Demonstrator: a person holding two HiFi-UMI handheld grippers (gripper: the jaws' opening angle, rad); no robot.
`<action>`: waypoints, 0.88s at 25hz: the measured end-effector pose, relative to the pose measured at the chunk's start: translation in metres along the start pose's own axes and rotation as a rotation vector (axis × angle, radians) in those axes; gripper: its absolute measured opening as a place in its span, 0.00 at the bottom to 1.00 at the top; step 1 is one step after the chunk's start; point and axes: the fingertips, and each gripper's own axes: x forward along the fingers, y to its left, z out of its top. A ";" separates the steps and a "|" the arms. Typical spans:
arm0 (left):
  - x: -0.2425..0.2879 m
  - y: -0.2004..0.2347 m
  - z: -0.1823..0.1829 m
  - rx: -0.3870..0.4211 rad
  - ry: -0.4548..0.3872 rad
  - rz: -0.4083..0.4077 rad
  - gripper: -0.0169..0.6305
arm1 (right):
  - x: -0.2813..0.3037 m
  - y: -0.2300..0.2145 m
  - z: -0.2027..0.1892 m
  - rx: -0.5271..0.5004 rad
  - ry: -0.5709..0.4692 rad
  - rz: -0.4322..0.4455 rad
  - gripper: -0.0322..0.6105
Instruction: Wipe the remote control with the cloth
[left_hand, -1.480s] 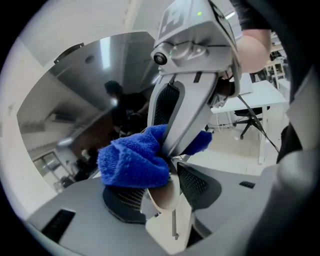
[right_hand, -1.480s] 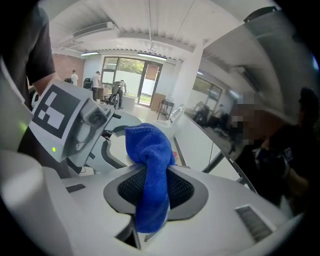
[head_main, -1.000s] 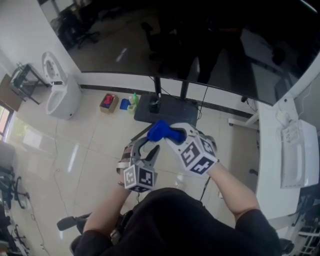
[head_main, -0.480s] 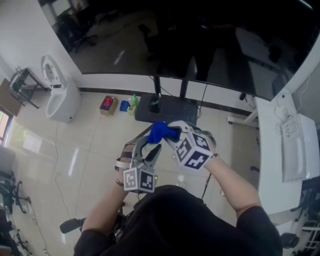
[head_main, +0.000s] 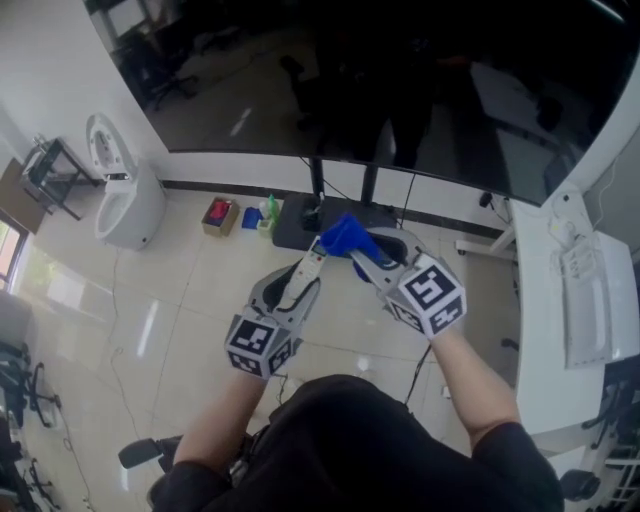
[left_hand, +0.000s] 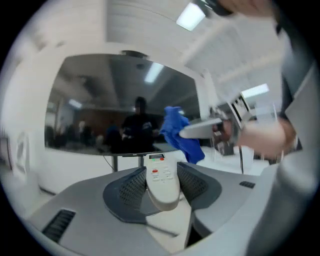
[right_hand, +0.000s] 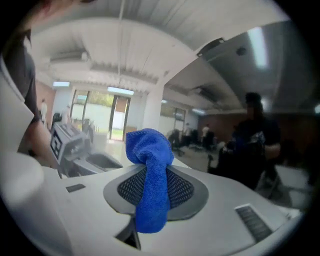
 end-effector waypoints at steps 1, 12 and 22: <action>-0.001 0.009 0.007 -0.191 -0.075 -0.026 0.33 | -0.005 0.000 0.006 0.094 -0.094 0.014 0.22; -0.006 0.038 0.047 -1.147 -0.547 -0.300 0.33 | 0.023 0.084 -0.016 0.320 -0.151 0.234 0.21; -0.015 0.003 0.039 -1.142 -0.478 -0.417 0.33 | 0.022 0.016 -0.009 0.325 -0.178 0.097 0.21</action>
